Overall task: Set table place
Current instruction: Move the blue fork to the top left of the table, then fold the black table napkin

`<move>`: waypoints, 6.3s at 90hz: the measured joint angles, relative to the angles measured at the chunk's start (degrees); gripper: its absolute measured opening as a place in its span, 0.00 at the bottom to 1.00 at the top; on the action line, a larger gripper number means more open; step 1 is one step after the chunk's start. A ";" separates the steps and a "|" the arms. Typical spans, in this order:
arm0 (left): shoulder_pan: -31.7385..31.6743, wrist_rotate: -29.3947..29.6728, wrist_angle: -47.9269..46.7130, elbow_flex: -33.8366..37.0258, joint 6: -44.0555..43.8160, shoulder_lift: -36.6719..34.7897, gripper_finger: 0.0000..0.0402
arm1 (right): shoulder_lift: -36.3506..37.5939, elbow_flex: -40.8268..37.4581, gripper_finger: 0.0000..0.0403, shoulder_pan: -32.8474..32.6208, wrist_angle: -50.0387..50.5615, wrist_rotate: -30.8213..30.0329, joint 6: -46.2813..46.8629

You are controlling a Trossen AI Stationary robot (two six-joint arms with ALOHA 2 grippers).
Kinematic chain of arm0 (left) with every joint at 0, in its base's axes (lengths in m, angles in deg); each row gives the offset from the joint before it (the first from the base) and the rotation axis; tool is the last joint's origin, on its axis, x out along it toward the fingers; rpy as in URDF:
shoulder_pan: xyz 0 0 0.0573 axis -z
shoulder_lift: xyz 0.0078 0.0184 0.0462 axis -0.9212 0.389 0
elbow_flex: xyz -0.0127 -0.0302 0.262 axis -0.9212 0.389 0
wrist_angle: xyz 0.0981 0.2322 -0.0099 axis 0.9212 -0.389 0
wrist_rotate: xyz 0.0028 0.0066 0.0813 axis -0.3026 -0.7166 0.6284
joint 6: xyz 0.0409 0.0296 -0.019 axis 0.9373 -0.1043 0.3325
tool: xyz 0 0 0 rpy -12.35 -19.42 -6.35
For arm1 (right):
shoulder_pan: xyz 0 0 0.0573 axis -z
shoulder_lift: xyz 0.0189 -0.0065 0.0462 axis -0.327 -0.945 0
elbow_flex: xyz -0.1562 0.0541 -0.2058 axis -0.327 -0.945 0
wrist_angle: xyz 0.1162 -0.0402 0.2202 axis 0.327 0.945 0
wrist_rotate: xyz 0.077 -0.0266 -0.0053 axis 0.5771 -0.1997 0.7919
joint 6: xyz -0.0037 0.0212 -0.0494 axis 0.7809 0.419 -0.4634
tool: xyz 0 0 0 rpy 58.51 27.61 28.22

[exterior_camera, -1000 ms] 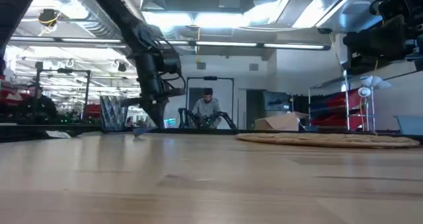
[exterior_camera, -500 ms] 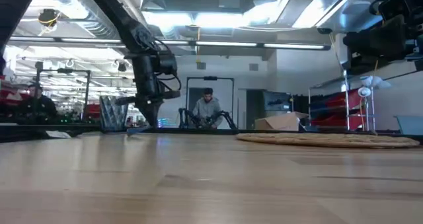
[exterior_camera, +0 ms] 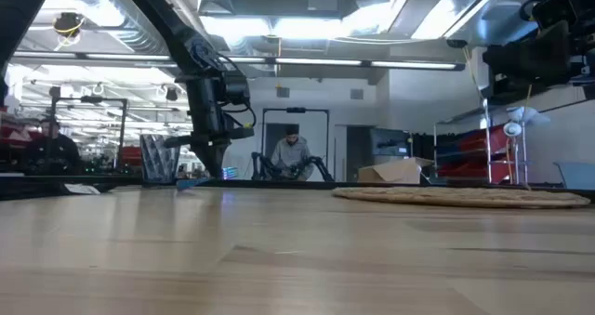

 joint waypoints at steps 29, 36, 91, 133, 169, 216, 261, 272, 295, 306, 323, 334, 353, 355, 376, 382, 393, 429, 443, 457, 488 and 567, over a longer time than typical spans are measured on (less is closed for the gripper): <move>0.22 -0.43 -0.33 0.00 1.42 -0.01 0.00 | 0.00 0.00 0.00 0.00 0.02 0.00 -0.02; 0.39 -0.43 -0.33 0.00 1.49 -0.01 0.00 | 0.00 0.00 0.00 0.00 0.00 0.00 -0.01; 0.50 -0.46 -0.72 0.00 1.22 -0.03 0.23 | 0.00 0.00 0.00 0.00 0.00 0.00 -0.01; 3.58 -6.91 -0.61 0.00 -0.42 -0.03 0.27 | -0.01 0.00 0.00 0.00 0.00 0.00 -0.01; 5.18 -1.86 -0.33 0.00 0.64 -0.03 0.24 | 0.00 0.00 0.00 0.00 0.00 0.00 0.00; 1.90 -3.74 2.70 -0.11 2.54 -0.10 0.10 | 0.00 0.00 0.00 0.00 0.00 0.00 -0.01; 2.02 -4.24 9.62 -1.03 2.97 2.81 0.00 | -0.01 0.00 0.00 0.00 0.00 0.00 -0.02; 1.59 -4.24 9.64 -1.03 2.52 3.57 0.00 | 0.00 0.00 0.00 0.00 0.00 0.00 -0.02; 0.29 -3.19 9.87 -1.03 2.42 3.58 0.00 | -0.01 0.00 0.00 0.00 0.00 0.00 -0.01; -0.84 -3.17 9.83 -1.03 2.43 3.58 0.00 | 0.00 0.00 0.00 0.00 0.00 0.00 -0.01; -2.20 -2.10 9.68 -1.03 2.54 3.58 0.00 | -0.01 0.00 0.00 0.00 0.00 0.00 -0.02; -2.83 -1.66 9.49 -1.03 2.54 3.58 0.00 | 0.00 0.00 0.00 0.00 0.00 0.00 0.00; -3.46 0.43 7.74 -1.03 2.55 3.58 0.00 | -0.01 0.00 0.00 0.00 0.00 0.00 -0.02; -3.48 0.71 7.24 -1.03 2.56 3.58 0.00 | -0.02 0.00 0.00 0.00 0.00 0.00 -0.02; -3.03 -0.33 5.21 -1.03 3.87 3.34 0.00 | -0.02 0.00 0.00 0.00 0.00 0.00 0.00; -2.02 -2.75 3.91 -1.03 3.98 2.70 0.00 | -0.02 0.00 0.00 0.00 0.00 0.00 -0.02; 1.74 -6.11 1.41 -1.03 4.56 1.60 0.00 | -0.01 0.00 0.00 0.00 0.02 0.00 -0.02; 15.64 -7.96 1.04 -1.03 1.46 -1.10 0.00 | -0.01 0.00 0.00 0.00 0.02 0.00 -0.01; 19.96 -7.95 1.05 -1.05 4.56 -3.09 0.00 | 0.00 0.00 0.00 0.00 -0.02 0.00 -0.02; 23.62 -7.93 1.29 -1.05 5.79 -5.01 0.00 | -0.01 0.00 0.00 0.00 -0.08 0.00 -0.02; 32.60 -7.89 7.99 -1.05 1.15 -10.66 0.00 | -0.01 0.00 0.00 0.00 -4.04 -3.01 -0.02; 50.23 -7.21 37.65 -1.07 -2.88 -17.01 0.00 | 0.00 0.00 0.00 0.00 -37.25 -13.78 21.94</move>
